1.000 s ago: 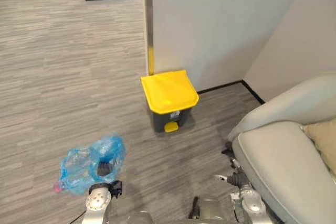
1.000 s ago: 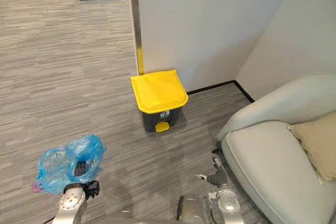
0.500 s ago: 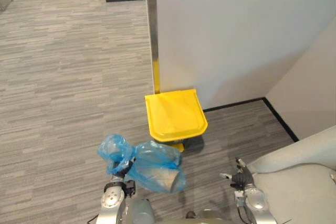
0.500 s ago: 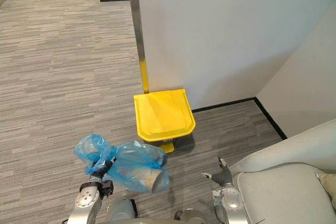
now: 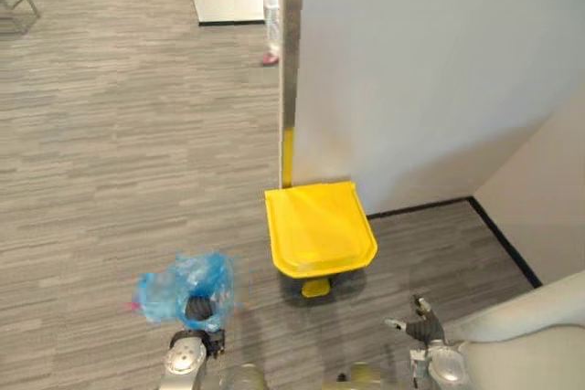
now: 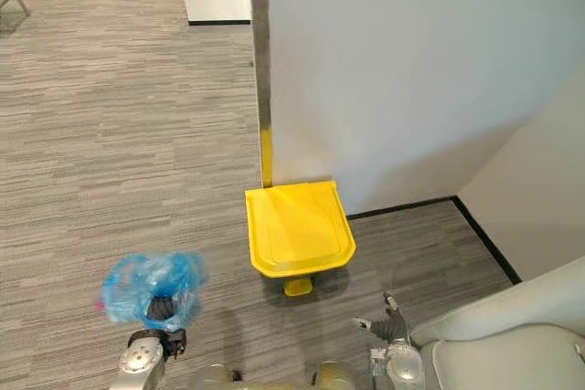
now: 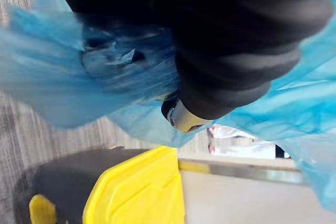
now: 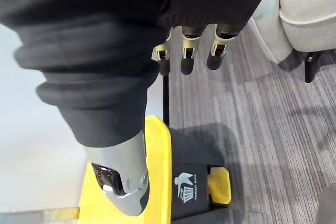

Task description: Gather rubbish on tea table into small bin, then transfer packed bag to large trash can.

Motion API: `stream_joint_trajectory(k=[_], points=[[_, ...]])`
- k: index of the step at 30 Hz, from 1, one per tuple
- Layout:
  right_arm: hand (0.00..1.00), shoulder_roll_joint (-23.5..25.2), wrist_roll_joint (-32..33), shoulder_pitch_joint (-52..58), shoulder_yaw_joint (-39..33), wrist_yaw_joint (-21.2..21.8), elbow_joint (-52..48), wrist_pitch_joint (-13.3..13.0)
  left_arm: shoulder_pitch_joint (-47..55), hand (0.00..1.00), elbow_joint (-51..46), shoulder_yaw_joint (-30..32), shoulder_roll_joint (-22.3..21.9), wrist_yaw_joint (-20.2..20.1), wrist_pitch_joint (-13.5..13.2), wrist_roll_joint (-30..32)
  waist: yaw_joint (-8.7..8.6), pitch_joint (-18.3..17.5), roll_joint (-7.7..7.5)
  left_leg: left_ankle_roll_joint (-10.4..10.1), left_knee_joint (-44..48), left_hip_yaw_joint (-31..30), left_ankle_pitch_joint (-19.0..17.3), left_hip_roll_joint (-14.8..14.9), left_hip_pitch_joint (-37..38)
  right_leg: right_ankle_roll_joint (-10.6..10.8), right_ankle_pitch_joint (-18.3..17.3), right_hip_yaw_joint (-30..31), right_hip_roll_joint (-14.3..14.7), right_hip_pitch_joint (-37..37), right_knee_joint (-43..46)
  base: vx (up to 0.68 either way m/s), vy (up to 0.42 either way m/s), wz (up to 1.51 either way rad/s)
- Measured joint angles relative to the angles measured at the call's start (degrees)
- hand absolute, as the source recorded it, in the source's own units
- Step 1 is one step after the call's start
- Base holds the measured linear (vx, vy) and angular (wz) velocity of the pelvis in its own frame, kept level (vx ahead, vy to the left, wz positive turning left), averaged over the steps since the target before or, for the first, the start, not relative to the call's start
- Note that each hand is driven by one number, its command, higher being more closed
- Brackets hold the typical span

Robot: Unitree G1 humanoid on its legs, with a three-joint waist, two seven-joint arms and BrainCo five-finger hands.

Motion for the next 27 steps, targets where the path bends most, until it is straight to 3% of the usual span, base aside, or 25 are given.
stream_joint_trajectory(k=[1, 2, 3, 6, 8, 13, 22, 25, 27], points=[[0.0, 0.0, 0.0, 0.06, 0.16, -0.01, 0.0, -0.02, -0.01, 1.0, -0.01, 0.35, 0.25, 0.04, -0.16, 0.0, -0.04, -0.13, -0.3, -0.17, 0.13, -0.41, -0.05, -0.31, -0.35, -0.19, 0.34, 0.6, 0.53, 0.09, -3.1, 0.07, -0.091, 0.51], [0.0, 0.22, 0.02, 0.3, 0.2, -0.05, 0.01, -0.08, -0.02, 1.0, -0.09, 0.68, 0.78, 0.03, -0.28, 0.01, 0.02, -0.58, -1.26, -0.7, 0.65, -0.91, -0.33, -1.3, -0.67, -1.23, 3.92, 1.19, 0.0, 0.04, -8.37, 0.12, -0.117, 0.54], [0.0, 0.02, 0.05, 0.59, -0.33, -0.08, 0.78, -0.02, -0.53, 1.0, 0.93, 0.86, 0.58, 0.09, -0.22, 0.02, -0.09, -1.28, -0.98, -1.51, 2.13, -2.19, -0.71, -1.0, -0.6, -0.05, 3.08, 0.1, -0.53, 0.92, -9.53, 0.17, -0.106, 0.46], [0.0, 0.11, 0.07, -0.09, -0.71, -0.08, 1.1, -0.01, 0.06, 1.0, 1.08, 1.35, -1.03, 0.05, -0.27, 0.02, 0.26, -2.11, 1.74, -2.36, 2.31, -2.99, -1.14, 0.85, -1.05, -0.51, 3.57, -1.15, 1.2, 2.65, -12.79, 0.21, -0.092, 0.16], [0.0, 0.14, 0.1, -0.07, -0.88, -0.08, 1.1, 0.0, 0.04, 1.0, 1.09, 1.35, -1.21, -0.11, -0.26, 0.02, 0.19, -2.44, 2.32, -2.79, 2.29, -3.44, -1.37, 1.48, -0.86, -0.74, 3.89, -1.89, 2.0, 3.96, -14.32, 0.15, -0.061, 0.12], [0.0, 0.24, 0.65, 0.03, -3.82, -0.08, 1.14, -0.01, 0.09, 1.0, 3.86, 1.45, -1.96, -0.59, -0.06, 0.03, 0.16, -2.53, 1.65, -2.89, 1.79, -3.55, -1.41, 2.26, 0.27, -0.24, 6.54, -2.98, 2.6, 8.31, -20.7, 0.09, 0.01, 0.06], [0.0, 1.52, 0.6, -0.27, -3.44, -0.07, 2.27, 0.0, 0.02, 1.0, 3.84, 1.95, -2.58, -0.55, -0.16, 0.03, 0.34, -2.66, 1.68, -2.8, 1.01, -1.58, -1.35, 2.1, -0.1, 0.36, 11.0, -1.03, 2.57, 8.7, -26.13, -0.03, 0.061, -0.14], [0.0, 1.44, 0.54, -0.84, -1.34, -0.15, 2.19, 0.02, -0.04, 1.0, 3.79, 1.93, -2.85, -0.53, -0.15, 0.03, 0.4, -2.78, 1.57, -2.35, 2.34, -1.29, -1.7, 2.28, -2.46, 0.37, 11.27, -0.31, 2.7, 6.1, -25.57, -0.14, -0.002, -0.18], [0.0, 1.38, 0.54, -1.09, -0.77, -0.2, 2.07, 0.1, 0.07, 1.0, 2.97, 1.93, -2.9, -0.39, -0.14, 0.02, 0.5, -2.38, 1.38, -2.44, 5.41, -1.21, -4.0, 2.25, -4.95, 0.87, 8.58, -0.1, 2.72, 3.28, -22.25, -0.14, 0.046, -0.09]])
